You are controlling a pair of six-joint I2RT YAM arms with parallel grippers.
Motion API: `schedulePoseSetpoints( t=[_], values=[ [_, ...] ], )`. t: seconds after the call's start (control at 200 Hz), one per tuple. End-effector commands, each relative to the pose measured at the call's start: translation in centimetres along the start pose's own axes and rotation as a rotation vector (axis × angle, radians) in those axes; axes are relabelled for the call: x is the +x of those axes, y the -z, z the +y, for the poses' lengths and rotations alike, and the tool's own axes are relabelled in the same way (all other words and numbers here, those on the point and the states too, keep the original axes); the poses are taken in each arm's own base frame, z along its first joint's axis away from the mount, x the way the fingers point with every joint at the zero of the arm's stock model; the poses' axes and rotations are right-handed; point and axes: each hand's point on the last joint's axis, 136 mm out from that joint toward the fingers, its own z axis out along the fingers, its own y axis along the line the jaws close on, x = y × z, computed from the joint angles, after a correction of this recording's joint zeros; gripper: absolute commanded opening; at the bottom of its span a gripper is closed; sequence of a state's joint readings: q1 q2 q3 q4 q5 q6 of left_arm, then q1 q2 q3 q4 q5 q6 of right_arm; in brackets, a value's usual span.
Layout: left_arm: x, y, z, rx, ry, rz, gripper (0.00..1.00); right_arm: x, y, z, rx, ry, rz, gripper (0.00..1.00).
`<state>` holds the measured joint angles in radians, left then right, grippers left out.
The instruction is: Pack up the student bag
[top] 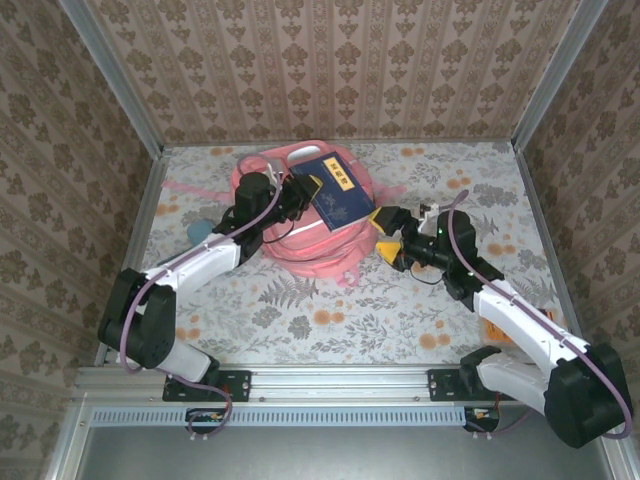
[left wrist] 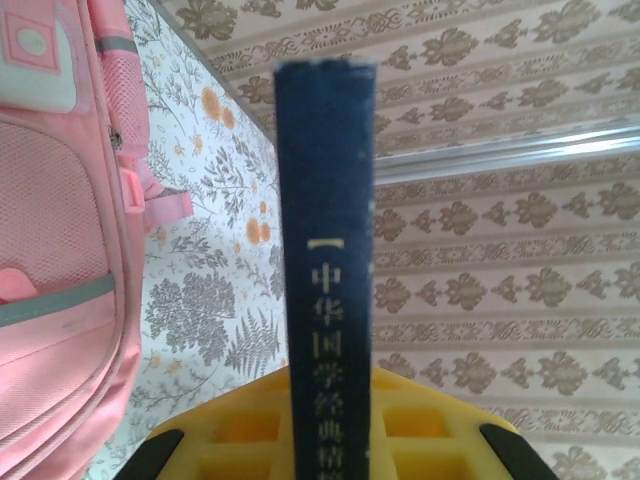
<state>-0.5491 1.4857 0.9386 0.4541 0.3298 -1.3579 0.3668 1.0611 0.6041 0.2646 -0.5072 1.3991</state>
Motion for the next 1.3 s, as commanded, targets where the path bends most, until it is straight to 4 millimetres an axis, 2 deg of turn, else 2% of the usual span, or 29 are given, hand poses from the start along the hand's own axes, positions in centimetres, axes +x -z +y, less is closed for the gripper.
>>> schedulePoseSetpoints(
  t=[0.0,0.155,0.345,0.565,0.96,1.045,1.145,1.295],
  values=[
    [-0.7,0.9,-2.9,0.093,0.052,-0.068,0.04,-0.7,-0.5,2.4,-0.109,-0.070,-0.053,0.99],
    [0.0,0.7,-2.6,0.087,0.087,-0.071,0.04,-1.3,-1.8,3.0,-0.139,-0.132,-0.084,0.96],
    [0.5,0.7,-2.4,0.093,0.119,-0.066,0.04,-1.6,-3.8,4.1,-0.192,-0.162,-0.097,0.89],
    [0.9,0.7,-2.1,0.090,0.138,-0.065,0.04,-2.2,-5.2,4.4,-0.233,-0.198,-0.123,0.66],
    [1.4,0.9,-1.5,0.072,0.156,-0.054,0.07,-2.4,-4.5,3.8,-0.211,-0.163,-0.164,0.27],
    [1.5,1.0,-0.9,0.053,0.159,-0.052,0.16,-2.4,-4.4,3.5,-0.192,-0.148,-0.173,0.18],
    [1.5,1.5,0.1,0.013,0.163,-0.059,0.39,-2.5,-4.0,3.0,-0.139,-0.099,-0.191,0.08],
    [1.4,3.0,3.0,-0.140,0.119,-0.045,0.71,-3.1,-1.9,1.9,0.022,0.056,-0.244,0.03]
  ],
)
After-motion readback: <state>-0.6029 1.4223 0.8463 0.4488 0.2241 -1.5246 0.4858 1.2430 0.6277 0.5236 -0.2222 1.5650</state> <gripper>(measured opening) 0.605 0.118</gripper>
